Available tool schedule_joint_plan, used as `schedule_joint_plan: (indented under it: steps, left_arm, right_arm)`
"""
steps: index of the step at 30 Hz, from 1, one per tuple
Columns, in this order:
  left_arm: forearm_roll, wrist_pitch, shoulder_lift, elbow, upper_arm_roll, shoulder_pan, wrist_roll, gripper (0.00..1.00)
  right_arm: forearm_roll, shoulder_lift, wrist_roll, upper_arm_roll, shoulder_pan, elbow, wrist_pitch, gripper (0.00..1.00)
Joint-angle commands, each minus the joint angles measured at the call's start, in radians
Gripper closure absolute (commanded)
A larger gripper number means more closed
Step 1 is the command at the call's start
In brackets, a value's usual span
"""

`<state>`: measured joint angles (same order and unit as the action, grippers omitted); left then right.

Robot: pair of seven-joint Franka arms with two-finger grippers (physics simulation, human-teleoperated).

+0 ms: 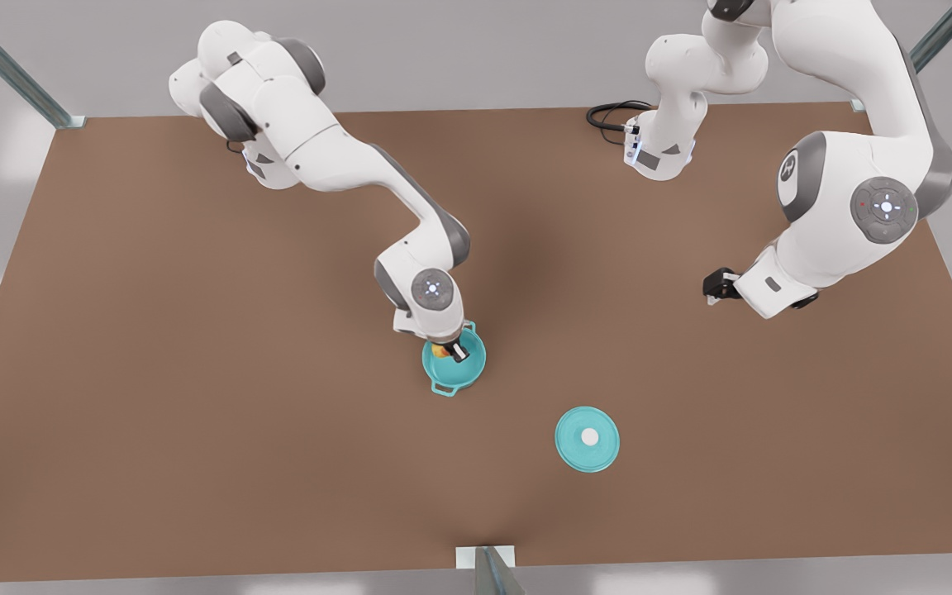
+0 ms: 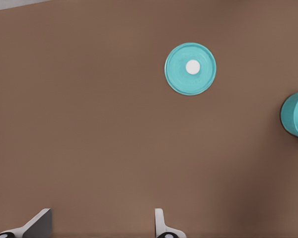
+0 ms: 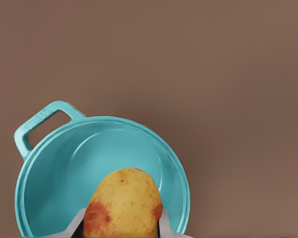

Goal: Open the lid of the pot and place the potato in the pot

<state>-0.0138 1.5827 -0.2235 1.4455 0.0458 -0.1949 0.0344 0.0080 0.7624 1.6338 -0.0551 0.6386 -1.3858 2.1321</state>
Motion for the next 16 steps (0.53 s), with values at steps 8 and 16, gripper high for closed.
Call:
schedule_joint_plan:
  steps: [8,16]
  left_arm:
    - [0.0,-0.001,-0.003,0.0,0.0,0.002,0.027,0.0]
    - [0.001,0.0,-0.003,-0.002,0.0,0.002,0.027,0.0]
  right_arm:
    - [0.0,-0.028,0.066,0.009,-0.007,0.014,-0.009,0.0]
    - [-0.06,-0.597,-1.315,0.066,-0.691,-0.395,-0.29,0.0]
